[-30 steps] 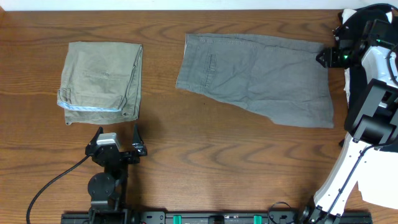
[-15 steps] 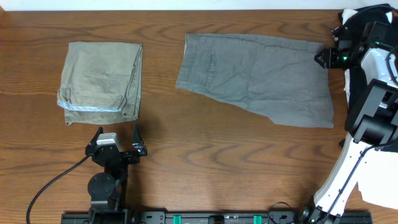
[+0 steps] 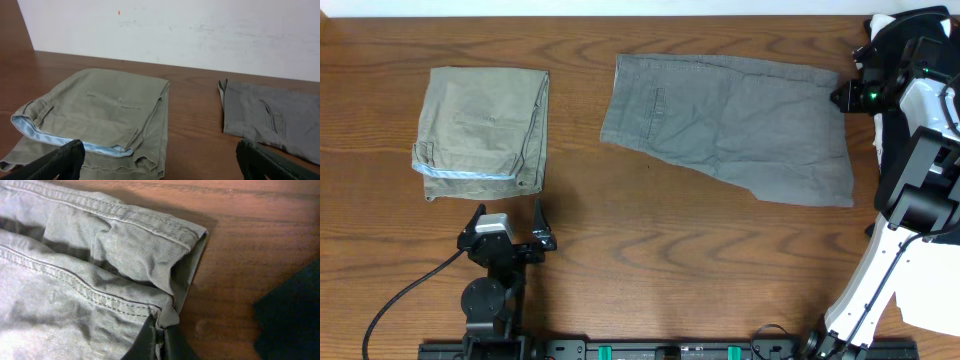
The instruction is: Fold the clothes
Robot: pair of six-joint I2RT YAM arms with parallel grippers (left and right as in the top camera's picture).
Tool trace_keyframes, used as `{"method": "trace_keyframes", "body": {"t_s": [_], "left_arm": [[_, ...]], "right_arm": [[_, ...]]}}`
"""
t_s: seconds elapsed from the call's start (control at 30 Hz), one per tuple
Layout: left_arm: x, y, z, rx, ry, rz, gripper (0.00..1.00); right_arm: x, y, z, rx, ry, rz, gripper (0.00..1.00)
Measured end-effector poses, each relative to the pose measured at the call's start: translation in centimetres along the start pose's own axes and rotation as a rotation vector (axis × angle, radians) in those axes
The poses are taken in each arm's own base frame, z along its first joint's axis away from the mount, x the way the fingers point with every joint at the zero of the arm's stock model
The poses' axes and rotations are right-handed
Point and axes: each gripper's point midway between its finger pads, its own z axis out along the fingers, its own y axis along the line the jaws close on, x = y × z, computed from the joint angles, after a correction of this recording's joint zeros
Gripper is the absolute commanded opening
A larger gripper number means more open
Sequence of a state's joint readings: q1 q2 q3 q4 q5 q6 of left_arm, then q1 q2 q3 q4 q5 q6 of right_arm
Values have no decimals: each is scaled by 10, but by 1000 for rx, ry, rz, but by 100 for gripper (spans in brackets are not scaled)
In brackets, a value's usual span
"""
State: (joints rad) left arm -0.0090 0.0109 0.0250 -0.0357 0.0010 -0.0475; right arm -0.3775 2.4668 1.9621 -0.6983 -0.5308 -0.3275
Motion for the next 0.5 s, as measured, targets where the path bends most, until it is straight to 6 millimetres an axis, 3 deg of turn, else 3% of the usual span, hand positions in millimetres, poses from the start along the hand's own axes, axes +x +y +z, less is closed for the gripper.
{"method": "trace_keyframes", "body": {"t_s": [0.3, 0.5], "left_arm": [[0, 0, 0, 0, 0, 0, 98], [0, 0, 0, 0, 0, 0, 98]], "right_arm": [[-6, 23, -33, -12, 23, 11, 1], [2, 50, -34, -29, 90, -1, 15]]}}
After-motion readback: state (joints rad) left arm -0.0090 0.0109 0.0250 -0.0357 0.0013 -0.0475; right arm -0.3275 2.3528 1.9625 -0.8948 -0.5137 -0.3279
